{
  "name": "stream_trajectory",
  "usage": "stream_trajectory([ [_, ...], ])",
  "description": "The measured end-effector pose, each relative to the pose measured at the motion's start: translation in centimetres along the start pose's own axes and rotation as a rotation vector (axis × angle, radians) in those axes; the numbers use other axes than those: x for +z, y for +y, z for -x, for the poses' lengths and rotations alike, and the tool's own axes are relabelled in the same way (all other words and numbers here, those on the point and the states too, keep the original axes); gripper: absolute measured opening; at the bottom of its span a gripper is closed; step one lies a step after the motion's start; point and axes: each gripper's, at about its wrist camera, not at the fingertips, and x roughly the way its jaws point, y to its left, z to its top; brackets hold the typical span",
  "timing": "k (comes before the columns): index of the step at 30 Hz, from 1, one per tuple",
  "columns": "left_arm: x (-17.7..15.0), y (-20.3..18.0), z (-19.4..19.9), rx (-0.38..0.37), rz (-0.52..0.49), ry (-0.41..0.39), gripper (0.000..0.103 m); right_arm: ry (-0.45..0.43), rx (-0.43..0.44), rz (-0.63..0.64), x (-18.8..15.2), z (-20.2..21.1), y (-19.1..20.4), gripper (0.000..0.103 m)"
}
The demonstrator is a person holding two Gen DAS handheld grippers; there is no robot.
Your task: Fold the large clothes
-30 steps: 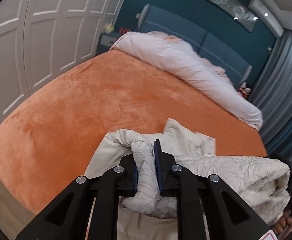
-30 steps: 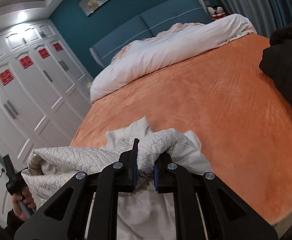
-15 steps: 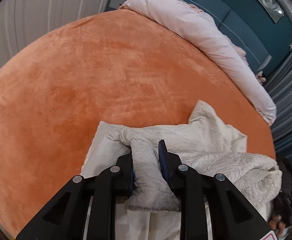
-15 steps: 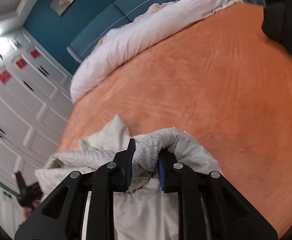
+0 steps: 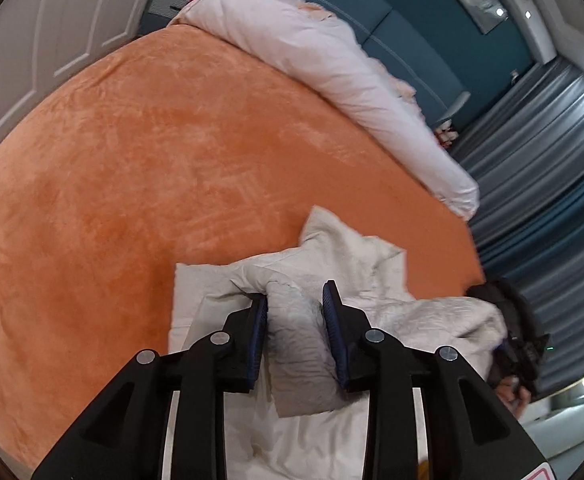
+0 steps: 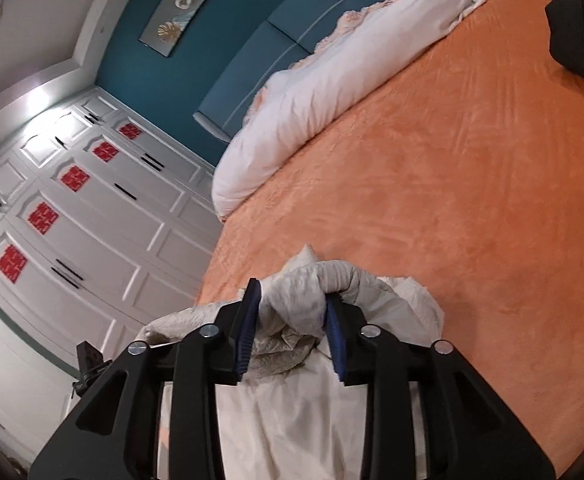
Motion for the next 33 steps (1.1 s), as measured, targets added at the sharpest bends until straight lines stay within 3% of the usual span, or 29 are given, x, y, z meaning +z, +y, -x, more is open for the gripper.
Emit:
stream_trajectory([
  [1,0.2,0.0,0.7,0.003,-0.002,-0.017,0.029,-0.010,0.001,0.001,0.1,0.5,0.1,0.035],
  [2,0.5,-0.2,2.1,0.056,-0.024,-0.085,0.031,-0.041,-0.017,0.012,0.4,1.5,0.3,0.044],
  [3,0.7,-0.4,3.7,0.118,-0.049,-0.171,0.041,-0.090,-0.033,0.024,0.9,2.9,0.6,0.057],
  [5,1.3,-0.5,7.3,0.246,-0.061,-0.346,0.052,-0.161,-0.058,0.017,1.6,5.1,1.0,0.057],
  [8,1.4,-2.5,9.3,0.366,-0.113,-0.441,0.052,-0.214,-0.148,0.140,1.5,6.5,4.6,0.057],
  [11,-0.3,-7.0,7.8,0.421,-0.265,-0.481,0.056,-0.156,-0.204,0.310,-0.5,3.5,9.7,0.052],
  [13,-1.9,-9.9,5.2,0.431,-0.356,-0.473,0.063,-0.094,-0.194,0.393,-2.4,0.7,12.3,0.049],
  [16,-4.8,-12.9,-0.6,0.394,-0.430,-0.380,0.066,0.052,-0.170,0.542,-7.2,-6.1,16.1,0.041],
  [17,-5.9,-13.4,-3.2,0.378,-0.425,-0.324,0.066,0.084,-0.167,0.563,-8.3,-7.5,16.5,0.035],
  [19,-7.3,-13.5,-6.6,0.351,-0.400,-0.245,0.066,0.151,-0.172,0.611,-10.6,-10.5,17.0,0.035],
  [22,-9.0,-12.7,-11.3,0.373,-0.380,-0.156,0.066,0.226,-0.251,0.699,-13.0,-14.3,16.0,0.032],
  [26,-8.9,-10.5,-14.6,0.458,-0.374,-0.145,0.069,0.260,-0.375,0.732,-12.3,-16.6,12.2,0.024],
  [30,-6.9,-8.5,-15.9,0.493,-0.348,-0.143,0.070,0.258,-0.403,0.687,-10.3,-17.0,9.5,0.017],
  [33,-5.3,-7.2,-17.0,0.561,-0.332,-0.140,0.070,0.252,-0.453,0.658,-9.0,-17.7,7.7,0.017],
])
